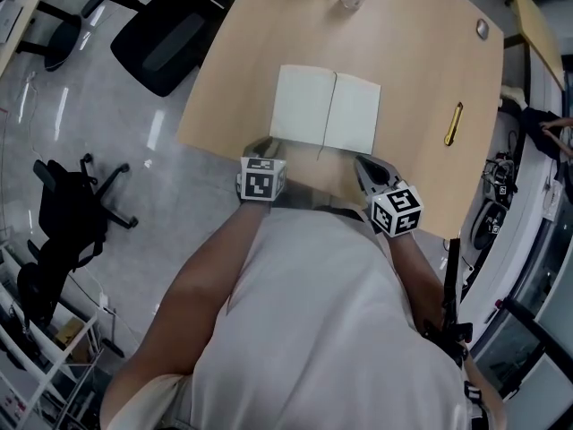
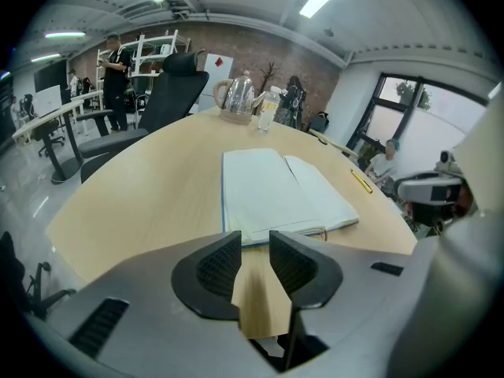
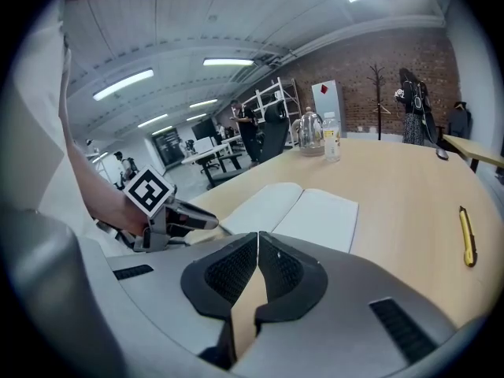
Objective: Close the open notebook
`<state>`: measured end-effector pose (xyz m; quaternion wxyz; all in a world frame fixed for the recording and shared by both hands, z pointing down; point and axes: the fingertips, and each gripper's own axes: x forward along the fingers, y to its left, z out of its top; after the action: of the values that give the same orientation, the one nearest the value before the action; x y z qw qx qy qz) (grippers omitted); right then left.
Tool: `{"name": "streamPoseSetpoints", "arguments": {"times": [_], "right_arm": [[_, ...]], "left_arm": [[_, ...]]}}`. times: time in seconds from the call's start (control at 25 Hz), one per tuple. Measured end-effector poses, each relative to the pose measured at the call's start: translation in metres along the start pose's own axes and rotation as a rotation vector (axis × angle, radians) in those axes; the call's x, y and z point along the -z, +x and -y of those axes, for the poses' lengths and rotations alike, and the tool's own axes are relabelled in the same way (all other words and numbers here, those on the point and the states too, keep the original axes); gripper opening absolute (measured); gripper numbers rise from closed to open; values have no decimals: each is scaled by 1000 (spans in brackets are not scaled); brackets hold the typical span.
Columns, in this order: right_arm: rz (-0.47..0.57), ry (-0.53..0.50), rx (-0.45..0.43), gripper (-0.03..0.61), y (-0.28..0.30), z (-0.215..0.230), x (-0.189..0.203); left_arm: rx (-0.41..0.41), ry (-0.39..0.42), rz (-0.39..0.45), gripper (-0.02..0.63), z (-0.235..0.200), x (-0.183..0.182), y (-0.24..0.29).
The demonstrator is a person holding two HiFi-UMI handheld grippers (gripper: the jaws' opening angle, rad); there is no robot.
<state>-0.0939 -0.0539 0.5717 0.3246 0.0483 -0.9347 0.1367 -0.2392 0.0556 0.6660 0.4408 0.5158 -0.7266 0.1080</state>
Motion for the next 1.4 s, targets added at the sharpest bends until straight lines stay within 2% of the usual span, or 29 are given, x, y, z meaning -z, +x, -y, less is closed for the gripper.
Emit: {"name": "streamPoseSetpoints", "arguments": {"times": [0.28,0.52,0.72,0.88,0.96,1.0,1.16,1.4], "right_arm": [[-10,14,19,18,-2,2,3],[-11,12,24,18,-2,3,1],[-16,20,26,17,-4,8,3],[-12,20,28,18,-5,8,2],[-8,22,30,18,-7,9,3],[-7,23,30,17,-8,10,3],[1,28,38,18,-13,14,3],[20,45,51,18,-22,19,9]], "left_arm": [[-7,-66,-18,101,-11,0,8],[1,-80,-28,107,-8,-3,12],[-29,-109,-64,109,-9,1,18],[-60,-100,-102,108,-13,5,20],[-93,-99,-114,38,-17,8,20],[-103,-101,-116,29,-19,8,20],[-100,-114,-108,14,-20,7,19],[-62,-137,-37,8,-16,-1,7]]}}
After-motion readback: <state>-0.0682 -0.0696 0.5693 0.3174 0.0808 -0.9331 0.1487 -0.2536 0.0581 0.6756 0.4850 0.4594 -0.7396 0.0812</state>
